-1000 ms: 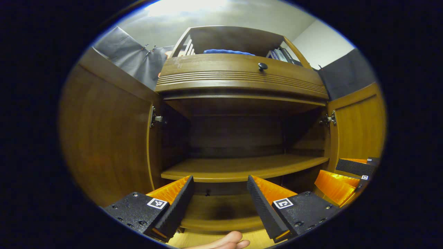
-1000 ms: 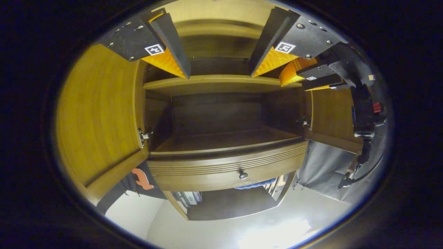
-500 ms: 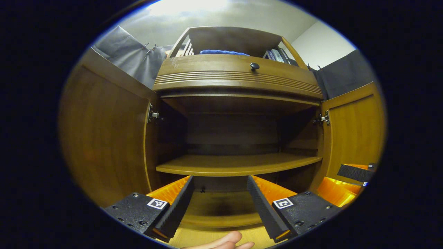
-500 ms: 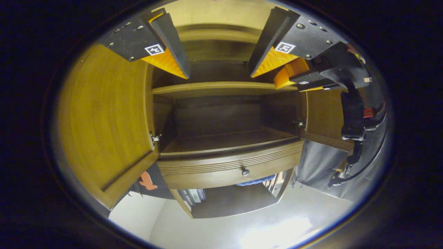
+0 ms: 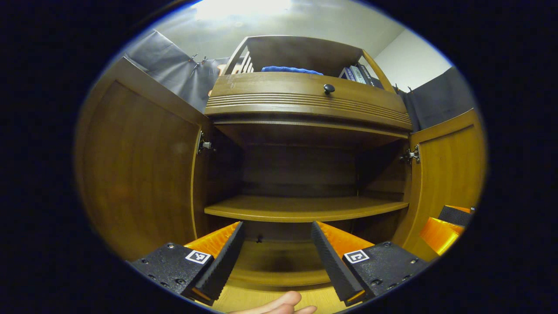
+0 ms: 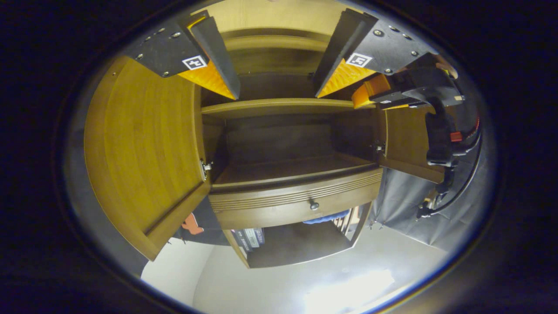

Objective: Open the right door of the double-door shoe cabinet with the right hand, and open the left door with the left hand.

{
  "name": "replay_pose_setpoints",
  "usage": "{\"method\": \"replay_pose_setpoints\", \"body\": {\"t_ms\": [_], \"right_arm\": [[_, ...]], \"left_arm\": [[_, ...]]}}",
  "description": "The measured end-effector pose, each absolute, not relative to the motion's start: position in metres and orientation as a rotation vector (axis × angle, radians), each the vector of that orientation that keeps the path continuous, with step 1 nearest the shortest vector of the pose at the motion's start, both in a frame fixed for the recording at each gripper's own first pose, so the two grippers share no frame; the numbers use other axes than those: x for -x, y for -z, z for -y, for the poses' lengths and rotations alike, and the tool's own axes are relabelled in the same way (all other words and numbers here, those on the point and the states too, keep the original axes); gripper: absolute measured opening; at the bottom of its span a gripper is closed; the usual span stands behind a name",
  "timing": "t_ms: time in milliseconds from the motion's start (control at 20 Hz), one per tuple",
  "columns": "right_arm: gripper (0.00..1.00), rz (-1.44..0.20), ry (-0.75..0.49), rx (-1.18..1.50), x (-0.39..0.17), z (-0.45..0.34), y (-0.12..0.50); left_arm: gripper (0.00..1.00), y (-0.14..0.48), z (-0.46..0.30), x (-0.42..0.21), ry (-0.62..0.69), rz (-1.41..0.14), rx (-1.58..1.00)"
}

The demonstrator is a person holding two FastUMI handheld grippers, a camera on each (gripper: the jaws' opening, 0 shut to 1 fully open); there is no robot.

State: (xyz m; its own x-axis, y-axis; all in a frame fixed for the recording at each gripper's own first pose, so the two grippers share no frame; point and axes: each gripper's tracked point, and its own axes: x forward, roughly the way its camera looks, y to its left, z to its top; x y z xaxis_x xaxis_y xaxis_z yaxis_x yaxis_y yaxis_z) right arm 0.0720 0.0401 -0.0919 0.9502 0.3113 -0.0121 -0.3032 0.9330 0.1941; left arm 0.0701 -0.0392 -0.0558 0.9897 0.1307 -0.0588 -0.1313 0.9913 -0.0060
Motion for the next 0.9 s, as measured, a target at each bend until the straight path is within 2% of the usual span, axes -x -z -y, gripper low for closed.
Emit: {"method": "replay_pose_setpoints", "body": {"t_ms": [100,150,250,500,550,600,650,700,750,900], "right_arm": [[1.00,-0.030,-0.311,-0.202,-0.069,-0.038,0.088],[1.00,-0.023,-0.305,-0.199,-0.068,-0.036,0.085],[0.99,-0.008,-0.290,-0.183,-0.062,-0.030,0.081],[0.96,0.002,-0.261,-0.161,-0.048,-0.015,0.079],[1.00,-0.008,-0.244,-0.161,-0.046,-0.010,0.083],[0.99,-0.013,-0.231,-0.160,-0.044,-0.007,0.084],[0.99,-0.018,-0.228,-0.159,-0.043,-0.007,0.084],[1.00,-0.026,-0.232,-0.157,-0.042,-0.009,0.086],[1.00,-0.039,-0.236,-0.155,-0.040,-0.010,0.089],[1.00,-0.040,-0.220,-0.131,-0.030,-0.006,0.090]], "left_arm": [[0.92,0.052,0.040,-0.068,-0.125,-0.047,0.010],[0.95,0.050,0.040,-0.067,-0.127,-0.036,0.010],[0.92,0.046,0.039,-0.062,-0.133,-0.021,0.012],[0.92,0.049,0.034,-0.056,-0.160,-0.036,0.057],[0.91,0.048,0.038,-0.055,-0.147,-0.031,0.071],[0.95,0.046,0.043,-0.051,-0.131,-0.027,0.079],[0.92,0.045,0.043,-0.049,-0.126,-0.025,0.076],[0.95,0.044,0.043,-0.049,-0.128,-0.025,0.066],[0.91,0.043,0.044,-0.049,-0.128,-0.030,0.044],[0.91,0.052,0.065,-0.040,-0.073,-0.070,0.005]]}}
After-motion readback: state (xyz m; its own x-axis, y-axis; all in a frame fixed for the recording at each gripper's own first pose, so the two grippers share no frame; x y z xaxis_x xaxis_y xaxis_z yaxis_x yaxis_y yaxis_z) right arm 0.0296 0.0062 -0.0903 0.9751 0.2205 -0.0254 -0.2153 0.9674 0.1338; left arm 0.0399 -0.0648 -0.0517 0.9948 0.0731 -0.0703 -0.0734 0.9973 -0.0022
